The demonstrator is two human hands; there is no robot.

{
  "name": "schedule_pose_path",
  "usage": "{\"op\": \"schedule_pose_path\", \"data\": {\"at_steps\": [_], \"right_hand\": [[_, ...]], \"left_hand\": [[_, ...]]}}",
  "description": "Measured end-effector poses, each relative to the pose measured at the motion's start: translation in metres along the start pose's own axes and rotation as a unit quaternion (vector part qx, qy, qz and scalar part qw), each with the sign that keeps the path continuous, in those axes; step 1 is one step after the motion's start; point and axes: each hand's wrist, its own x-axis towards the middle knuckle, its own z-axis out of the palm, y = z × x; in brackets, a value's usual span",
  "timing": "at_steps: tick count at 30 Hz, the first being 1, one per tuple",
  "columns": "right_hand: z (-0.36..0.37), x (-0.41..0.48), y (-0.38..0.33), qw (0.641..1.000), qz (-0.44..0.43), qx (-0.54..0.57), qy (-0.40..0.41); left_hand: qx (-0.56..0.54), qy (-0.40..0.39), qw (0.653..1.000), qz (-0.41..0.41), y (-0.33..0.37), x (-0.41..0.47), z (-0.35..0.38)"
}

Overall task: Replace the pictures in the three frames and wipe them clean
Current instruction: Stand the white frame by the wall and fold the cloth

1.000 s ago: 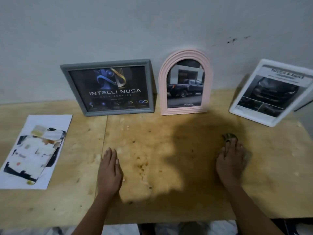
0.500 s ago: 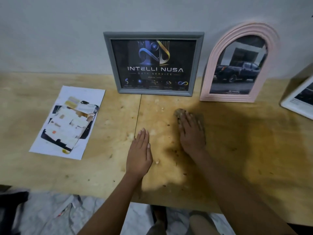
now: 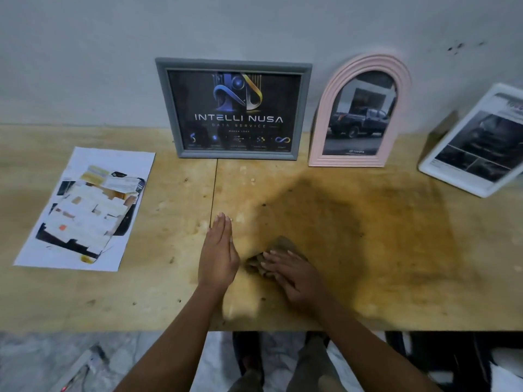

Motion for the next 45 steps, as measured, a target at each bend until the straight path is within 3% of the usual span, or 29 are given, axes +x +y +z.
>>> {"op": "schedule_pose_path", "data": {"at_steps": [6,10,14,18,20,22,25,27,30,33,37,40,45], "right_hand": [[0.001,-0.062,-0.011,0.994,0.046,0.097,0.032],[-0.005,-0.088,-0.015,0.966,0.152,0.196,0.073],[-0.026,-0.073,-0.025,0.865,0.317,0.36,0.15],[-0.059,-0.044,-0.043,0.763,0.405,0.468,0.183],[-0.072,-0.031,-0.051,0.737,0.434,0.485,0.183],[-0.081,-0.021,-0.059,0.721,0.441,0.508,0.164],[-0.09,-0.01,-0.065,0.72,0.424,0.524,0.165],[-0.099,-0.004,-0.072,0.717,0.401,0.548,0.157],[-0.111,0.005,-0.086,0.703,0.367,0.601,0.102],[-0.119,0.005,-0.092,0.744,0.3,0.593,0.069],[-0.117,0.017,-0.092,0.792,0.245,0.553,0.086],[-0.112,0.035,-0.096,0.815,0.291,0.481,0.141],[-0.103,0.056,-0.089,0.775,0.334,0.504,0.186]], "left_hand": [[-0.014,-0.003,1.0,-0.008,-0.001,0.0,0.0],[-0.014,-0.013,1.0,0.003,-0.002,-0.001,-0.002],[-0.016,-0.028,0.999,-0.011,0.006,-0.004,-0.006],[-0.104,-0.066,0.992,-0.007,0.033,-0.009,-0.01],[-0.21,-0.105,0.972,0.008,0.051,-0.011,-0.017],[-0.324,-0.191,0.926,-0.015,0.07,-0.008,-0.028],[-0.489,-0.313,0.807,-0.107,0.091,-0.002,-0.049],[-0.53,-0.321,0.773,-0.136,0.097,0.004,-0.06],[-0.548,-0.281,0.773,-0.15,0.1,0.012,-0.075],[-0.57,-0.231,0.763,-0.201,0.097,0.021,-0.089],[-0.543,-0.2,0.784,-0.223,0.096,0.032,-0.103],[-0.583,-0.214,0.741,-0.255,0.094,0.034,-0.113],[-0.623,-0.218,0.713,-0.235,0.076,0.035,-0.123]]}}
